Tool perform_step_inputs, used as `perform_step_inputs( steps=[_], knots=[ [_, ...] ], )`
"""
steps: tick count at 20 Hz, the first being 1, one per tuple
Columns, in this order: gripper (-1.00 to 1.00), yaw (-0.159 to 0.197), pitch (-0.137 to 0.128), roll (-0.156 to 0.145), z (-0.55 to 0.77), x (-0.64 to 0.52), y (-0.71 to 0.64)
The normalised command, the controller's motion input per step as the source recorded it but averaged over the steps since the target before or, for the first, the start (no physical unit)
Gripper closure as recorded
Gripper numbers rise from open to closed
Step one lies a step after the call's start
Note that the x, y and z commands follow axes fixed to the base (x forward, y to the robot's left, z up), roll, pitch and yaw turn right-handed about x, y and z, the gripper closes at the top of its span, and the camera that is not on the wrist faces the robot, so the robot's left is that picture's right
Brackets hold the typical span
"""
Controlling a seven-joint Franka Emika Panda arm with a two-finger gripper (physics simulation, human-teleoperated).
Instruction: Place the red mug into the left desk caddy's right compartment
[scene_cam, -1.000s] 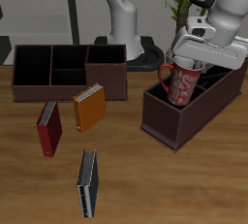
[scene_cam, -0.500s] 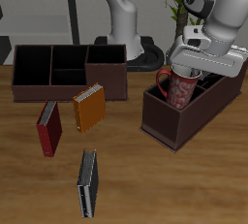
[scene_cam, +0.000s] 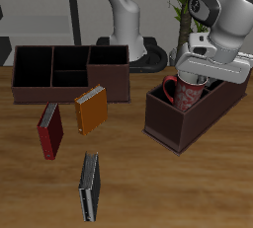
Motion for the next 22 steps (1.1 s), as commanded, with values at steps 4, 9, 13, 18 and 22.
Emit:
perform_step_inputs(
  steps=[4,9,13,18,22],
  knots=[
    [1.00,-0.014,0.035,0.021,-0.15,-0.01,0.03],
    [1.00,-0.010,0.019,0.008,-0.10,0.03,0.00],
    [1.00,-0.015,0.023,-0.012,-0.08,0.00,-0.10],
    [-1.00,-0.040,0.043,0.013,-0.06,-0.02,-0.12],
    [-1.00,-0.001,0.002,-0.007,0.03,-0.02,-0.05]
  ],
)
